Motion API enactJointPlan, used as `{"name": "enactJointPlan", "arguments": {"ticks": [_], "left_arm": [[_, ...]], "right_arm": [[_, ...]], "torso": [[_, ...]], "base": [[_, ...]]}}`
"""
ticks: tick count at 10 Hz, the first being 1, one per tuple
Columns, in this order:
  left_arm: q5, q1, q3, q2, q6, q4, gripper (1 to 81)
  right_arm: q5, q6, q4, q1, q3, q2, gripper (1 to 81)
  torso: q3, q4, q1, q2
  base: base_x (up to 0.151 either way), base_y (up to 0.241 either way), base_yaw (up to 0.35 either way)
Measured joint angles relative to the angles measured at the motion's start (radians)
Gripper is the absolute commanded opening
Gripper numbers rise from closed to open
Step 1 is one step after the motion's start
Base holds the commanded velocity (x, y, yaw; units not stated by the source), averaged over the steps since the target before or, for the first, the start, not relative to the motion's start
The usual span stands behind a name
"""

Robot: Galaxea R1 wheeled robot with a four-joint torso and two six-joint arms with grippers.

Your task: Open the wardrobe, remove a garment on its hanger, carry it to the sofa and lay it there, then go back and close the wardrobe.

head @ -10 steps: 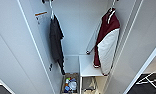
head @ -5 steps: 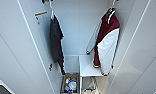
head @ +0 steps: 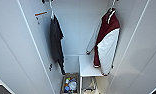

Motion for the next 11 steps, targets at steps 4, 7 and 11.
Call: {"name": "enactJointPlan", "arguments": {"ticks": [4,7,11], "left_arm": [[-0.001,0.007,0.000,0.020,0.000,-0.003,81.1],[0.003,0.012,0.000,0.021,-0.001,-0.004,81.1],[0.009,0.012,-0.002,0.036,0.000,-0.004,81.1]], "right_arm": [[0.295,-0.005,0.344,-0.099,0.030,-0.084,81.1],[0.433,-0.008,0.435,-0.218,0.040,-0.106,81.1],[0.673,-0.019,0.486,-0.365,-0.002,-0.100,81.1]], "torso": [[0.000,0.000,0.000,0.000],[0.000,0.000,0.000,0.000],[0.000,0.000,0.000,0.000]], "base": [[0.000,0.000,0.000],[0.000,0.000,0.000],[0.000,0.000,0.000]]}}
